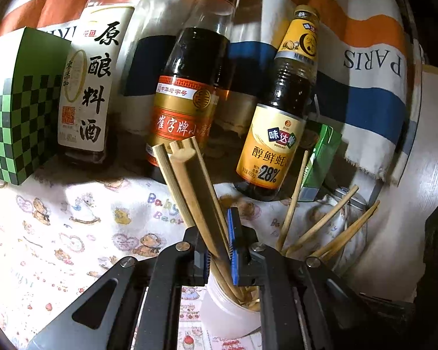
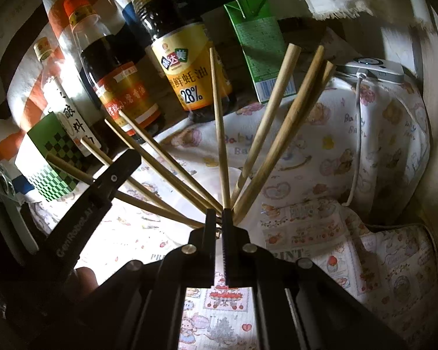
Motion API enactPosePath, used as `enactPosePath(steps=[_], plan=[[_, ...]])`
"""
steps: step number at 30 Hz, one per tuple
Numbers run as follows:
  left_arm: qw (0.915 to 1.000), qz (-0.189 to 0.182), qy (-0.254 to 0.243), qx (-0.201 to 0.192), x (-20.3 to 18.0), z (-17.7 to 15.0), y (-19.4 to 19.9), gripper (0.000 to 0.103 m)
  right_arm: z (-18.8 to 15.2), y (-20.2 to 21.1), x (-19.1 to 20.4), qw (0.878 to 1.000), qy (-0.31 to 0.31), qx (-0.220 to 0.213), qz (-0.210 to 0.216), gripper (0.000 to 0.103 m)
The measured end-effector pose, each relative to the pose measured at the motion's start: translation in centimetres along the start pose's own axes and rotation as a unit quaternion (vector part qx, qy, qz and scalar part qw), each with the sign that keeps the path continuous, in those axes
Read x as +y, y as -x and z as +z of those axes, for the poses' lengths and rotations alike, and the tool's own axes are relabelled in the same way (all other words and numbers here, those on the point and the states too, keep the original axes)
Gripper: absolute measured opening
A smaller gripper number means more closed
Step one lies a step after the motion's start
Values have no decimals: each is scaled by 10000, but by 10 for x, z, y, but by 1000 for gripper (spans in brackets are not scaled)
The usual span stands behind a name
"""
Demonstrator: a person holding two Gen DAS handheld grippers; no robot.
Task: Organize utensils
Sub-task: 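Carry the chopstick to the plastic cup with the left tool and lower it in, then open both tools and withdraw them from the cup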
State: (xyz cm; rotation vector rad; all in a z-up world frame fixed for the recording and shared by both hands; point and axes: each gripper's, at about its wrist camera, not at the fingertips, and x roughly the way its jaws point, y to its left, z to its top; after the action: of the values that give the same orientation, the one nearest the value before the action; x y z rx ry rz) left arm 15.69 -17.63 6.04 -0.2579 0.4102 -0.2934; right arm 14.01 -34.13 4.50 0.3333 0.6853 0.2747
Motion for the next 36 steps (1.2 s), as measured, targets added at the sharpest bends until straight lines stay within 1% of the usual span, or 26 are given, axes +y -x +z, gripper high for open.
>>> enactPosePath(steps=[2, 4, 6, 7, 8, 9, 10, 12, 14, 16, 18, 19, 23, 24, 26, 28, 29, 30, 32, 33, 35, 36], plan=[[10000, -64, -2, 28, 3, 2, 4, 9, -1, 4, -2, 10000, -18, -16, 17, 4], [9999, -50, -134, 20, 2, 3, 10, 10, -2, 8, -2, 10000, 44, -30, 17, 5], [9997, -80, -249, 6, 2, 6, 18, 17, 0, 12, -2, 9999, 65, -63, 51, 7], [9996, -164, -228, -8, 2, 8, 23, 19, 1, 15, -2, 9999, 47, -67, 80, 13], [9996, -224, -177, -28, 4, 10, 29, 25, 2, 18, -3, 9999, 9, -79, 134, 21], [9996, -249, -131, -50, 5, 12, 34, 32, 3, 22, -3, 9998, -1, -104, 180, 22], [9996, -263, -84, -84, 7, 14, 39, 35, 4, 26, -2, 9997, 20, -128, 193, 22], [9995, -292, -57, -137, 10, 19, 50, 37, 7, 35, -2, 9995, 35, -228, 213, 24], [9995, -247, -136, -175, 10, 25, 61, 38, 7, 44, -1, 9992, 47, -290, 262, 26], [9991, -216, -257, -270, 11, 31, 77, 43, 9, 51, 3, 9989, 100, -364, 281, 28], [9984, -161, -342, -427, 14, 36, 96, 54, 9, 58, 8, 9984, 180, -451, 289, 32], [9980, -127, -376, -483, 15, 38, 104, 55, 9, 60, 12, 9982, 219, -488, 273, 34], [9963, 275, -537, -612, 24, 44, 133, 58, 5, 74, 27, 9967, 395, -665, 228, 36], [9959, 370, -538, -632, 27, 44, 140, 60, 3, 78, 31, 9961, 451, -718, 227, 36], [9953, 473, -501, -684, 34, 43, 153, 64, -1, 86, 39, 9946, 558, -849, 219, 43], [9942, 602, -507, -735, 41, 39, 164, 67, -5, 95, 48, 9922, 722, -997, 191, 44], [9935, 657, -536, -759, 42, 37, 168, 71, -8, 100, 51, 9905, 817, -1099, 148, 45], [9927, 704, -578, -792, 43, 34, 173, 76, -11, 106, 55, 9885, 892, -1217, 93, 47], [9908, 786, -664, -875, 45, 28, 181, 84, -16, 116, 59, 9848, 959, -1447, 89, 58], [9896, 818, -722, -933, 46, 25, 186, 87, -19, 121, 61, 9830, 993, -1543, 108, 60], [9872, 854, -879, -1019, 47, 19, 191, 92, -25, 128, 65, 9789, 1131, -1696, 109, 67], [9855, 903, -982, -1053, 48, 16, 193, 95, -29, 131, 68, 9760, 1232, -1793, 80, 68]])
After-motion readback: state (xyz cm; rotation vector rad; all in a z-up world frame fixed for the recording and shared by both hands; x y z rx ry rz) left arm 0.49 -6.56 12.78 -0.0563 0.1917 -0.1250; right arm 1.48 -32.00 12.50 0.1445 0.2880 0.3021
